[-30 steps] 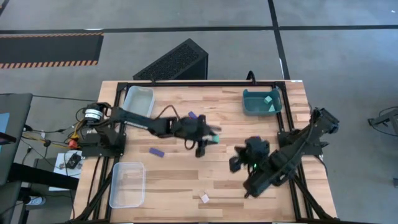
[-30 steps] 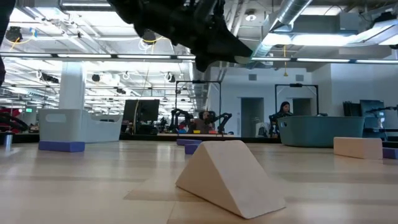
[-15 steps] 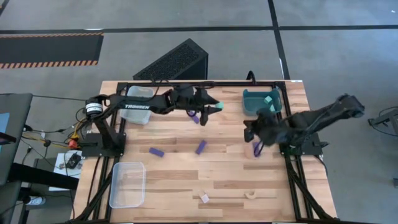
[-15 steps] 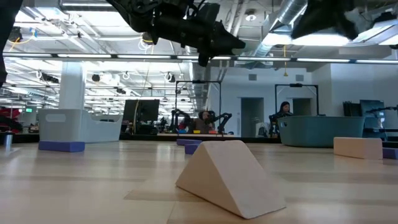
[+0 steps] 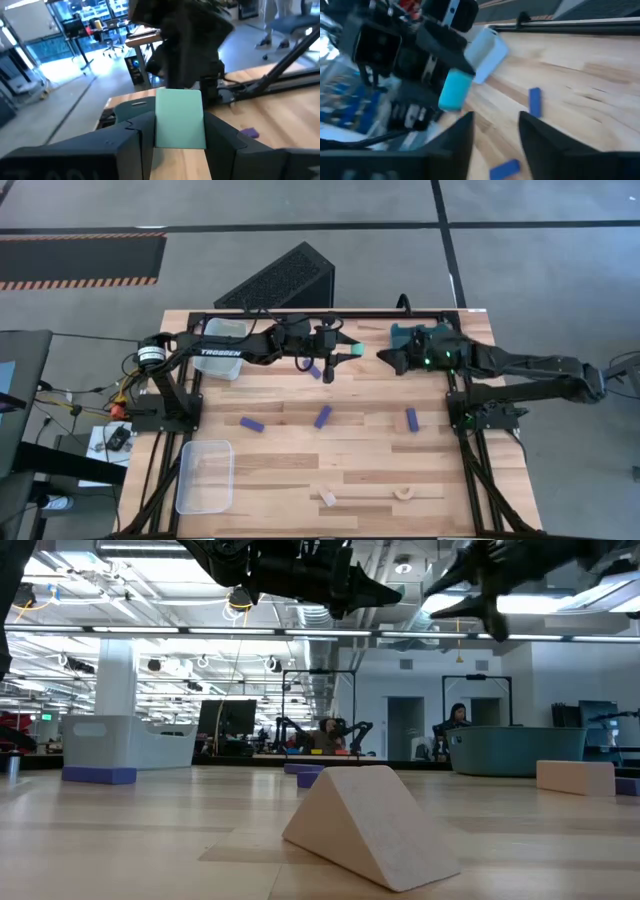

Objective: Sort & place blocks by color
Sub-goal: Put the light blue block into the dark green bin

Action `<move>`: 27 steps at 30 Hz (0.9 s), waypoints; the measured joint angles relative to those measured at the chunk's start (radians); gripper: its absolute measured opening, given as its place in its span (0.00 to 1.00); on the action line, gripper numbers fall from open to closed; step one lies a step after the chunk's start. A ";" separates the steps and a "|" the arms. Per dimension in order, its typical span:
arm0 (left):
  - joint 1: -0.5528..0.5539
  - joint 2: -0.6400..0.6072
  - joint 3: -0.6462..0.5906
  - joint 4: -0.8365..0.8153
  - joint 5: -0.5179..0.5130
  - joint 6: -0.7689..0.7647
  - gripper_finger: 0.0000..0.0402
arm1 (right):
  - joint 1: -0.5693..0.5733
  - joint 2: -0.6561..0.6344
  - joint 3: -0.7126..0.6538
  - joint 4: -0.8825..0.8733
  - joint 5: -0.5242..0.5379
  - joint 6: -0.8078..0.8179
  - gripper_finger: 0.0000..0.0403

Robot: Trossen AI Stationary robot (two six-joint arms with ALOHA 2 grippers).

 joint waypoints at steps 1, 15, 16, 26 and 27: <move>0.003 0.000 0.000 0.000 0.007 0.022 0.27 | -0.038 0.016 0.000 0.027 -0.060 -0.002 0.46; 0.133 0.000 0.000 -0.003 0.001 0.155 0.28 | -0.254 0.341 0.057 0.413 -0.401 0.055 0.73; 0.144 0.000 0.000 -0.003 0.018 0.156 0.28 | -0.264 0.363 0.068 0.422 -0.405 0.055 0.72; 0.183 0.000 0.000 -0.067 0.119 0.235 0.28 | -0.339 0.513 0.202 0.423 -0.474 0.035 0.67; 0.183 0.000 0.000 -0.080 0.119 0.245 0.28 | -0.341 0.519 0.207 0.423 -0.484 0.035 0.66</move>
